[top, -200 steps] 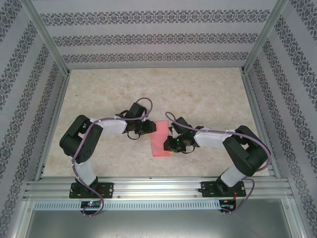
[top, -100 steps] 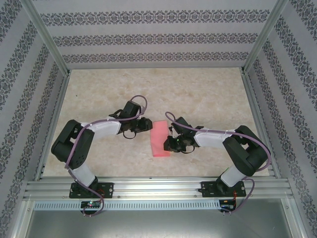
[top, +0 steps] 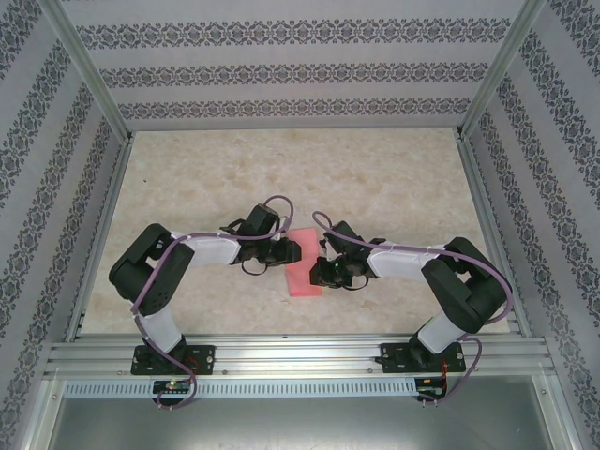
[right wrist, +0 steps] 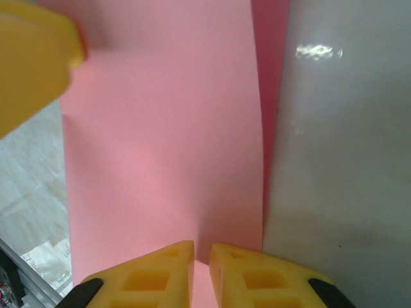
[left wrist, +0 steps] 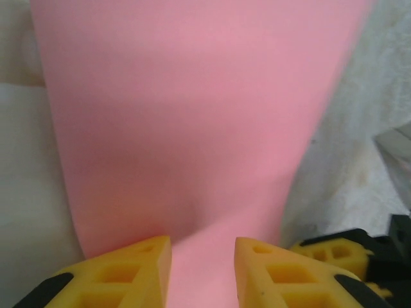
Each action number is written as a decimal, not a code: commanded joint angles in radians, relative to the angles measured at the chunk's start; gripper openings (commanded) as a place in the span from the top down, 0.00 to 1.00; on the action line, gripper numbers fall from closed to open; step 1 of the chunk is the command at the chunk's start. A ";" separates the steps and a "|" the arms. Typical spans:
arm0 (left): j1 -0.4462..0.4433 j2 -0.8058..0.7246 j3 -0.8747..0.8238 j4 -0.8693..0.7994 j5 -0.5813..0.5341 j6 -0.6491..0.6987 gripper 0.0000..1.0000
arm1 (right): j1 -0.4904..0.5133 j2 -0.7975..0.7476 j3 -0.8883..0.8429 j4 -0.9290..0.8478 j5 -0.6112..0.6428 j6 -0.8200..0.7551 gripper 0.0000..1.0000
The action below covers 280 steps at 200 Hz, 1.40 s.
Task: Fold a paper plane with a square sheet of paper (fold left side to right side)
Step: First fold the square sheet of paper in half at the center of the table.
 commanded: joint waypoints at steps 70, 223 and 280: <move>0.003 0.080 0.089 -0.031 -0.146 0.063 0.67 | 0.017 0.062 -0.037 -0.133 0.129 -0.024 0.81; 0.048 0.177 0.258 -0.117 -0.194 0.130 0.65 | 0.018 0.066 -0.032 -0.141 0.126 -0.029 0.81; 0.062 0.216 0.314 -0.115 -0.186 0.127 0.65 | 0.018 0.067 -0.037 -0.142 0.126 -0.030 0.81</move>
